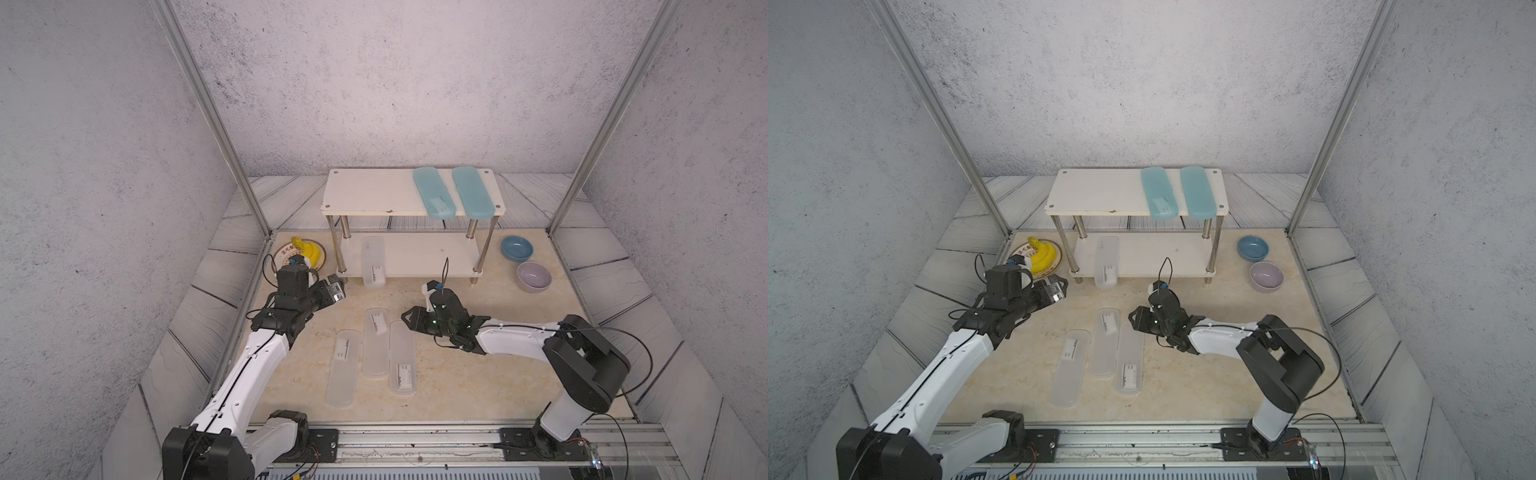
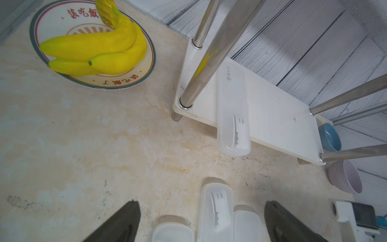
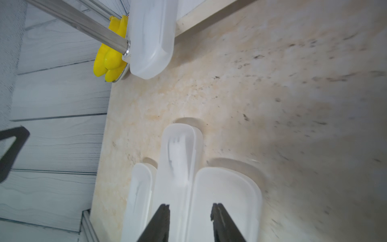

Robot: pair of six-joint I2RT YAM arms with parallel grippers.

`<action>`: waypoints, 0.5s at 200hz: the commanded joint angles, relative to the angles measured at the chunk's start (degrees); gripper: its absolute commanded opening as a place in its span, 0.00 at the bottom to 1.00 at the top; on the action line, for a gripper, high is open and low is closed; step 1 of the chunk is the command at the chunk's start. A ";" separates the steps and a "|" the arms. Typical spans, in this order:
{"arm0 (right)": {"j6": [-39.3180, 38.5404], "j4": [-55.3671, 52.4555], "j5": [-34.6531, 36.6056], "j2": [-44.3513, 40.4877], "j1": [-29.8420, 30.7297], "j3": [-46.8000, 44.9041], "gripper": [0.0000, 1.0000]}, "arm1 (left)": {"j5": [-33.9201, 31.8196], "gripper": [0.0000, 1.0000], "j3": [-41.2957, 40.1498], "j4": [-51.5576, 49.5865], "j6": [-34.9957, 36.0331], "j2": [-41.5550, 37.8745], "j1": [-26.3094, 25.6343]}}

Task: Place the pencil cases on the shelf according to color
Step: Place the pencil case on the shelf.

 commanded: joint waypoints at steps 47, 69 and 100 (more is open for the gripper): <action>2.00 0.39 -3.06 15.01 -0.53 17.96 0.23 | 3.21 0.99 0.53 1.92 0.57 0.35 1.63; 2.41 -0.44 -4.49 20.04 -0.65 23.59 0.20 | 3.04 0.99 0.38 1.58 1.00 -0.68 1.71; 3.57 -0.32 -5.06 25.52 -0.71 29.52 0.18 | 2.68 0.99 -0.44 1.89 0.55 -2.48 1.83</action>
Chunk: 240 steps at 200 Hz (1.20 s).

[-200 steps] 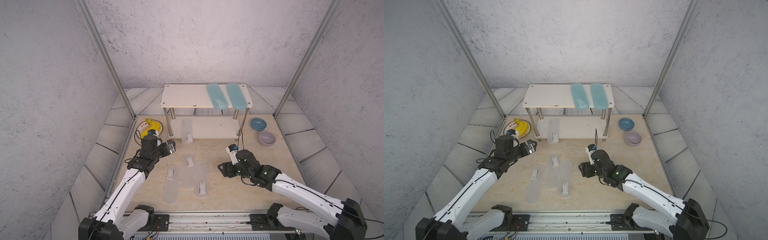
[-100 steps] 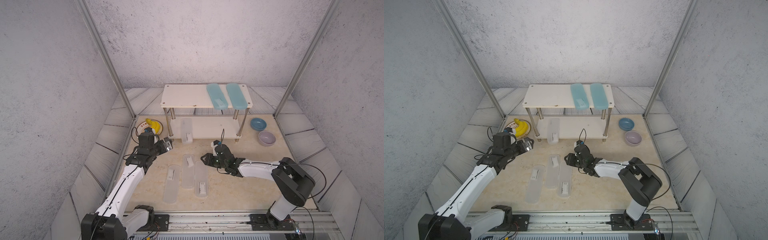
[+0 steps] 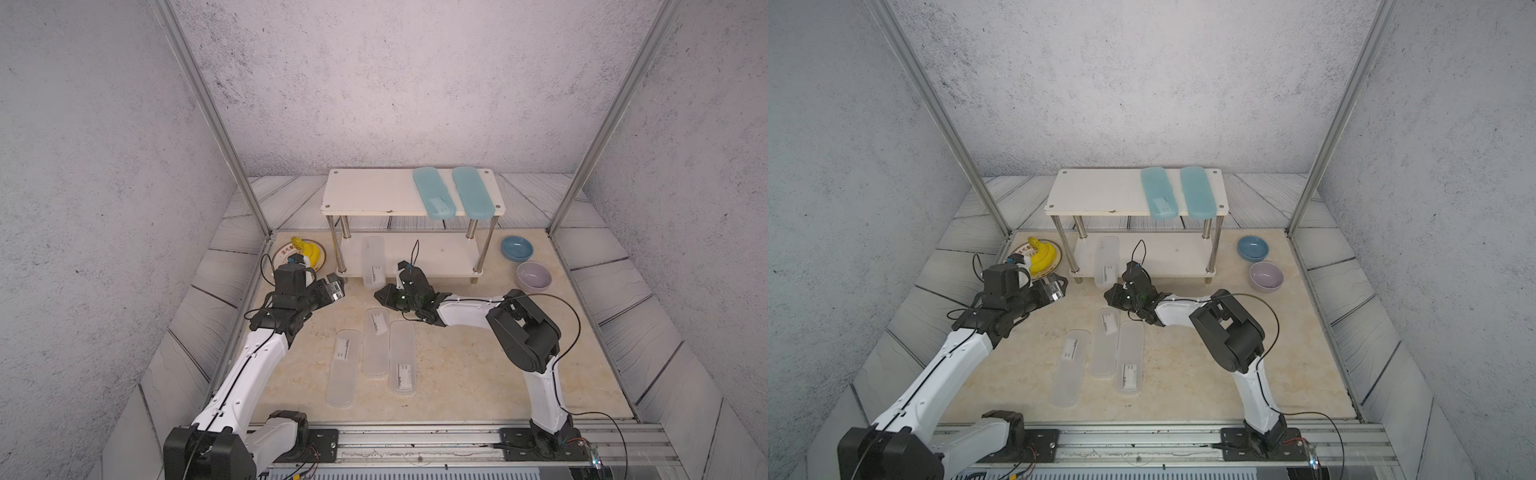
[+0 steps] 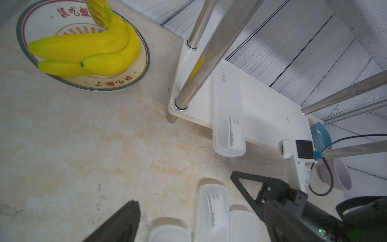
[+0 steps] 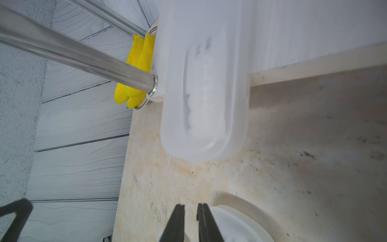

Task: Place the pencil cases on the shelf according to color
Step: Place the pencil case on the shelf, then pick up the pencil case from the center of the board.

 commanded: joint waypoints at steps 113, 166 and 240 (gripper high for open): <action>0.75 -3.88 -3.13 9.89 -0.48 15.10 0.19 | 2.51 0.99 -1.12 1.79 -0.34 -2.38 0.91; 0.72 -9.71 -1.40 0.22 -0.08 3.99 0.50 | 2.16 0.99 -1.28 1.87 -0.11 -2.83 1.08; -4.67 -27.54 5.53 -17.90 1.47 -10.51 0.69 | 4.35 0.99 -1.32 3.07 0.20 -1.61 1.11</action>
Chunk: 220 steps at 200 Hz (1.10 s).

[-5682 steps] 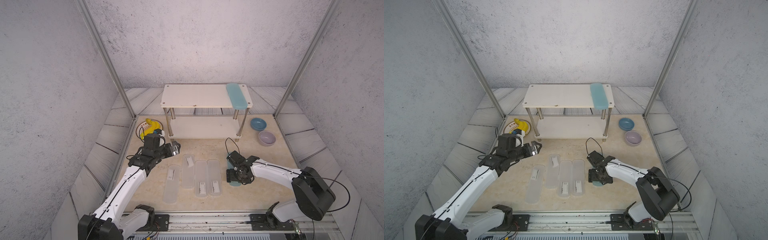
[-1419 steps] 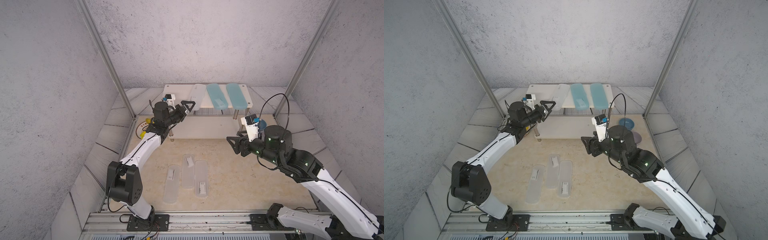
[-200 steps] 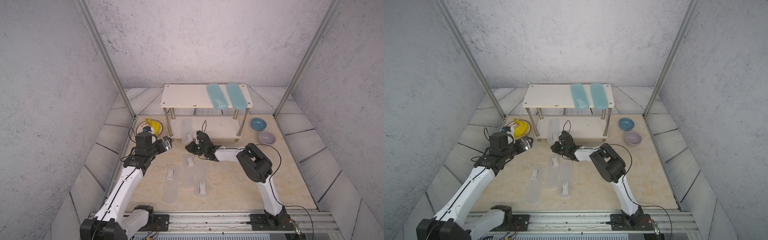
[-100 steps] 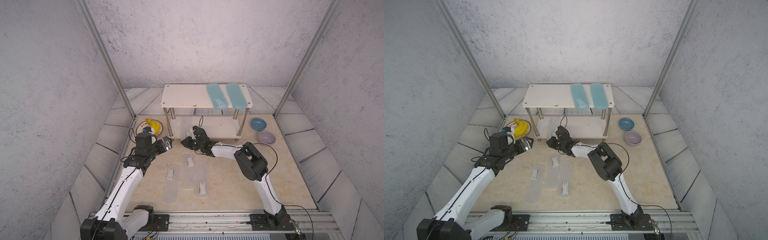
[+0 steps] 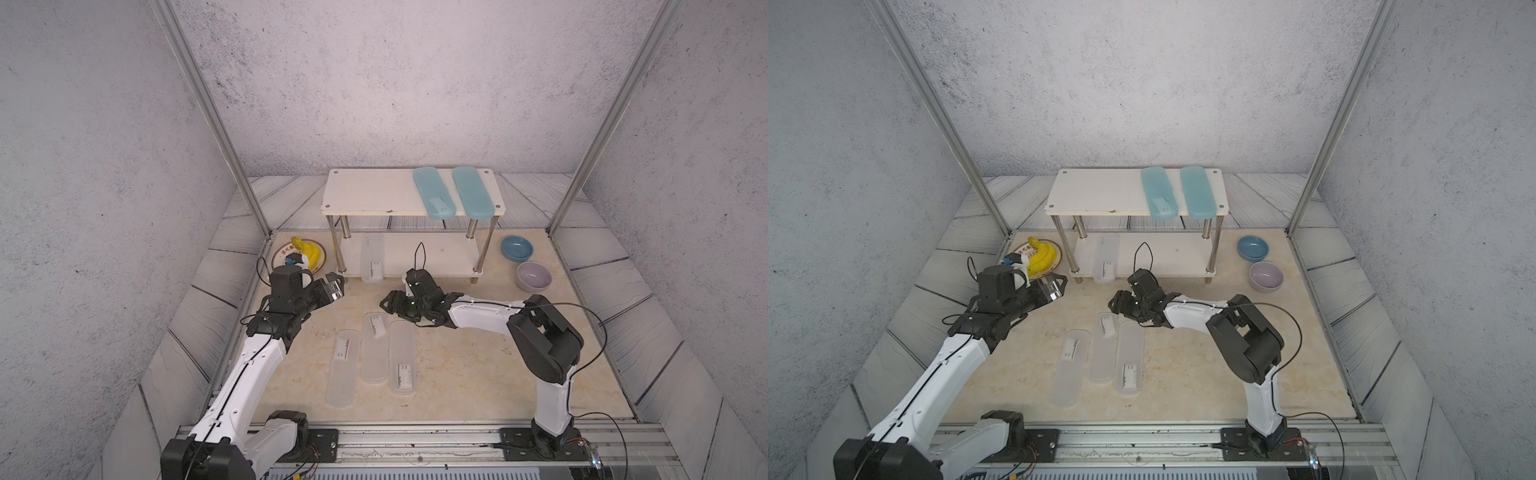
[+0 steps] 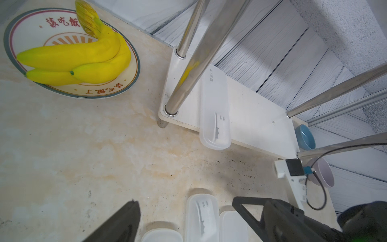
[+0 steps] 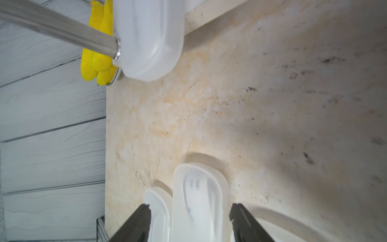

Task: Place the pencil cases on the shelf according to color
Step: Pick up the pencil case from the center of the board.

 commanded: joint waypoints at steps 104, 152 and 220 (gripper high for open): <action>-5.25 -28.89 12.02 -12.55 11.42 -9.91 0.81 | 0.26 0.99 -0.40 0.97 0.98 1.34 0.46; -7.23 -33.34 13.58 -9.44 14.49 -5.66 0.98 | -0.06 0.99 -0.53 0.75 1.00 0.49 0.43; -9.94 -41.18 13.70 0.50 15.96 4.49 0.98 | -0.26 0.99 -0.53 0.44 1.25 -0.15 0.47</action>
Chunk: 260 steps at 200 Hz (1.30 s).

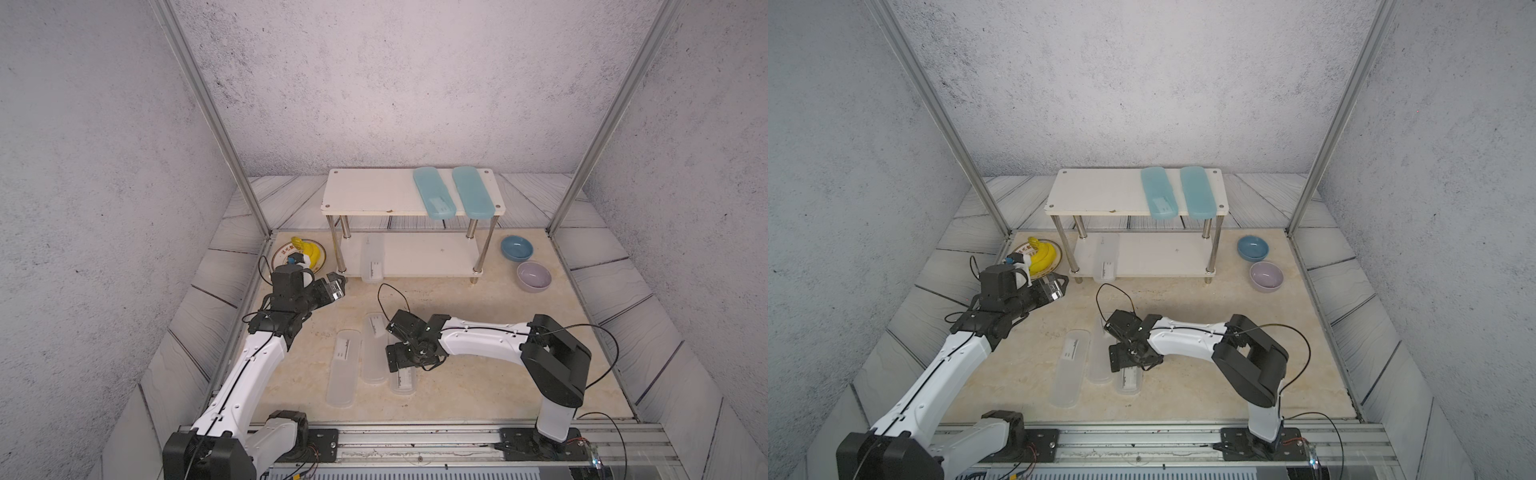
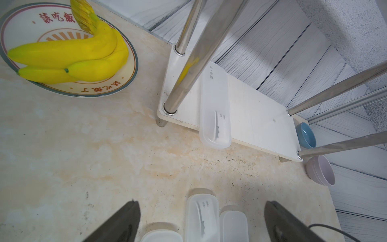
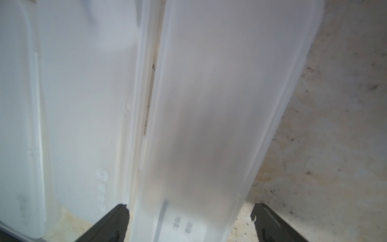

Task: Place the pencil cases on the shelf according to color
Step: Pick up the pencil case from the center of the board.

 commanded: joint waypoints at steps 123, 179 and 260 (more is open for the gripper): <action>-4.56 -7.77 5.88 -10.14 -4.96 -9.92 0.98 | 0.55 0.99 -0.34 -0.30 1.25 -0.10 0.47; -11.44 -3.61 5.51 -20.98 -4.93 -20.81 0.98 | 0.72 0.99 -0.51 -0.13 1.16 0.23 0.45; -18.64 6.24 1.89 -23.08 -4.94 -27.69 1.00 | 1.31 0.99 -0.90 -0.12 1.17 1.11 0.39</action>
